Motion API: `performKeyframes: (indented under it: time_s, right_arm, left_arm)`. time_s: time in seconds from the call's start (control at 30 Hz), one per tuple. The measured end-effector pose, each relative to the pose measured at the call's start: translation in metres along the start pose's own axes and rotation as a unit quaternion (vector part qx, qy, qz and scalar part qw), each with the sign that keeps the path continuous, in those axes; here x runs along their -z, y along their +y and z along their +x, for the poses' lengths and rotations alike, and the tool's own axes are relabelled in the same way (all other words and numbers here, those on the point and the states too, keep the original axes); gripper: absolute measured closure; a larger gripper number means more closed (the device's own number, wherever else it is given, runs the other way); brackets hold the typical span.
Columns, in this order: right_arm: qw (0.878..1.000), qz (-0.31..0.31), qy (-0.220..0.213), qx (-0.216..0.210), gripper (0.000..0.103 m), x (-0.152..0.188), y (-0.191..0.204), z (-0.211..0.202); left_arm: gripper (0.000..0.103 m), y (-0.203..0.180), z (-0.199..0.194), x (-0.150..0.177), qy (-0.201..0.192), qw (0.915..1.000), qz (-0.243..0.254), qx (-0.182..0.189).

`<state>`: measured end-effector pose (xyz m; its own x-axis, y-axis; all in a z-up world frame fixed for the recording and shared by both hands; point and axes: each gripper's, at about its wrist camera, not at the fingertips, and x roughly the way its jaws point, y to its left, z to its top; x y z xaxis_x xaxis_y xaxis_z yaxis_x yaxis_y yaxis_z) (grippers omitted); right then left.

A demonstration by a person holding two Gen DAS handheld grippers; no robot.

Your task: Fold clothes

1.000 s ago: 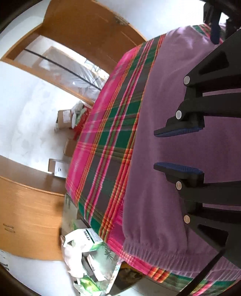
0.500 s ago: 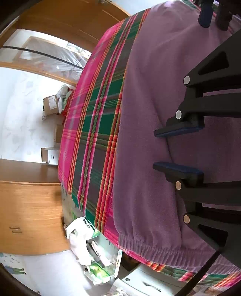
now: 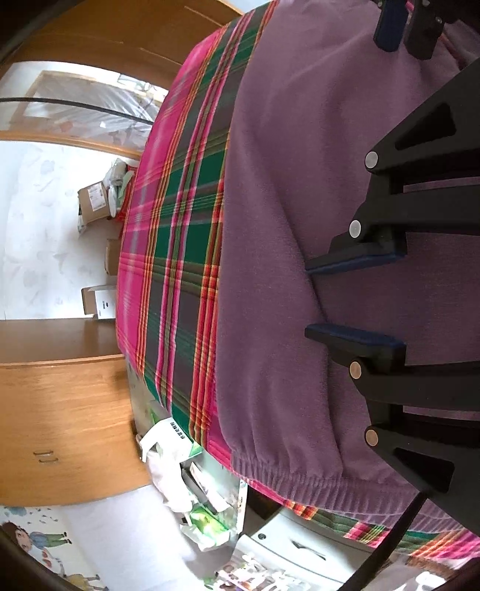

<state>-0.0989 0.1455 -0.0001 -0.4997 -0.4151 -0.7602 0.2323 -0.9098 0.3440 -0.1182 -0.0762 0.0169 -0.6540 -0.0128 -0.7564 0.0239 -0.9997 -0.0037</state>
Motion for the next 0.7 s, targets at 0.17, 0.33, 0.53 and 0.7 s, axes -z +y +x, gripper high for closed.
performKeyframes:
  time_s: [0.17, 0.33, 0.53, 0.7]
  right_arm:
    - [1.000, 0.009, -0.008, -0.001, 0.070, 0.0007, -0.0042, -0.0032]
    - [1.000, 0.010, -0.013, -0.002, 0.070, 0.0009, -0.0054, -0.0059]
    - [1.000, 0.016, -0.016, 0.000, 0.070, -0.0009, -0.0076, -0.0044]
    - [1.000, 0.021, -0.012, 0.002, 0.070, -0.0004, -0.0083, -0.0004]
  left_arm:
    - [0.074, 0.0027, -0.0004, 0.0005, -0.001, 0.9999, -0.008, 0.010]
    - [0.074, -0.0066, 0.0004, 0.0003, 0.002, 0.9999, 0.008, -0.010]
    - [0.074, -0.0008, -0.0006, 0.0007, 0.001, 1.0000, -0.005, 0.006]
    - [0.073, -0.0038, -0.0007, 0.0020, 0.002, 1.0000, 0.006, -0.007]
